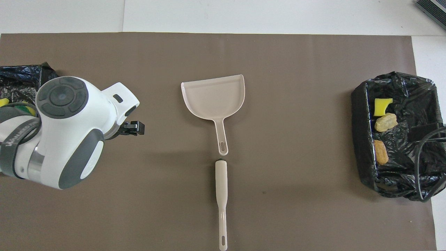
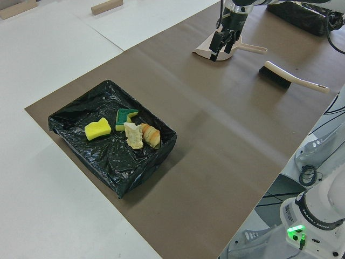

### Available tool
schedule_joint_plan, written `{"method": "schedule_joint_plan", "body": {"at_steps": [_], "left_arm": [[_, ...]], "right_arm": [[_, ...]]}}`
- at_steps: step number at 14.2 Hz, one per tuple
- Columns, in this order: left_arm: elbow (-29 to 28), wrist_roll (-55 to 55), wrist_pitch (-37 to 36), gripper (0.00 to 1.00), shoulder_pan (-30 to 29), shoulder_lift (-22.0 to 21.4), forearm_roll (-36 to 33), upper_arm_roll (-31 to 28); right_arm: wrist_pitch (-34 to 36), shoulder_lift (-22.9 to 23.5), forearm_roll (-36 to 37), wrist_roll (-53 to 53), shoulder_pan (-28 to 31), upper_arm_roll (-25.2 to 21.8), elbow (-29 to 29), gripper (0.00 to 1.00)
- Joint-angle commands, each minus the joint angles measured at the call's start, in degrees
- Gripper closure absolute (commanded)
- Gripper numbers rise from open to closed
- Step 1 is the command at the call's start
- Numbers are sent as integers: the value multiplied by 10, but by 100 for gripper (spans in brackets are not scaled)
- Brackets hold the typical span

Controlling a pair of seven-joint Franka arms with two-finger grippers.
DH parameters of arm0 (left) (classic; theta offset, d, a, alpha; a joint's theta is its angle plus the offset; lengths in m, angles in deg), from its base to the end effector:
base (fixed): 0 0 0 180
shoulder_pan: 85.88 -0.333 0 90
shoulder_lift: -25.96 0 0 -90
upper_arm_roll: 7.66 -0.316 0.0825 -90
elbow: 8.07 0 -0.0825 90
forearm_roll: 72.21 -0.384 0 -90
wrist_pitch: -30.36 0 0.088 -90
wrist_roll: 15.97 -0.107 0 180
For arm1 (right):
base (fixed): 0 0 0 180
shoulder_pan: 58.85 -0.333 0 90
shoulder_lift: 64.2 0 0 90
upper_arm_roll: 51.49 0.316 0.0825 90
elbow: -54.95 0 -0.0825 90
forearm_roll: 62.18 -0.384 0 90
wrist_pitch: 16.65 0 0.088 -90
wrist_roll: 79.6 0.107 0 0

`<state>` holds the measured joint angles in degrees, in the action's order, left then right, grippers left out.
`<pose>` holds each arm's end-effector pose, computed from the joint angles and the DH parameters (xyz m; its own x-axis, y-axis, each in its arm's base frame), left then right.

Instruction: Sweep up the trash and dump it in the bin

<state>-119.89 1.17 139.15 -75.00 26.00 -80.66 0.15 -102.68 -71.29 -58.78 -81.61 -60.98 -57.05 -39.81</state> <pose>0.5266 -0.1668 0.4717 0.9969 -0.0773 -0.0141 -0.0785 -0.9860 -0.1470 0.5068 -0.0404 0.6451 0.9991 -0.0278 -0.0308 -0.0264 -0.9986 0.0463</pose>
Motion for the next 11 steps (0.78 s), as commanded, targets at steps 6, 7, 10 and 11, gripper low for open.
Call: {"method": "schedule_joint_plan", "body": {"at_steps": [6, 7, 10, 11], "left_arm": [[46, -220, -105, 0, -13, -89, 79, -118], [84, -221, -132, 0, -15, -82, 79, -121], [206, -221, -212, 0, -29, -37, 79, -126], [245, -221, -242, 0, -38, -17, 85, -127]], "right_arm": [[0, -8, -10, -11, 4, 7, -10, 0], [-2, -8, -17, -10, 4, 7, -10, 0], [-9, -7, -45, -8, 4, 11, -9, 0], [-8, -7, -45, -9, 4, 13, -9, 0]]}}
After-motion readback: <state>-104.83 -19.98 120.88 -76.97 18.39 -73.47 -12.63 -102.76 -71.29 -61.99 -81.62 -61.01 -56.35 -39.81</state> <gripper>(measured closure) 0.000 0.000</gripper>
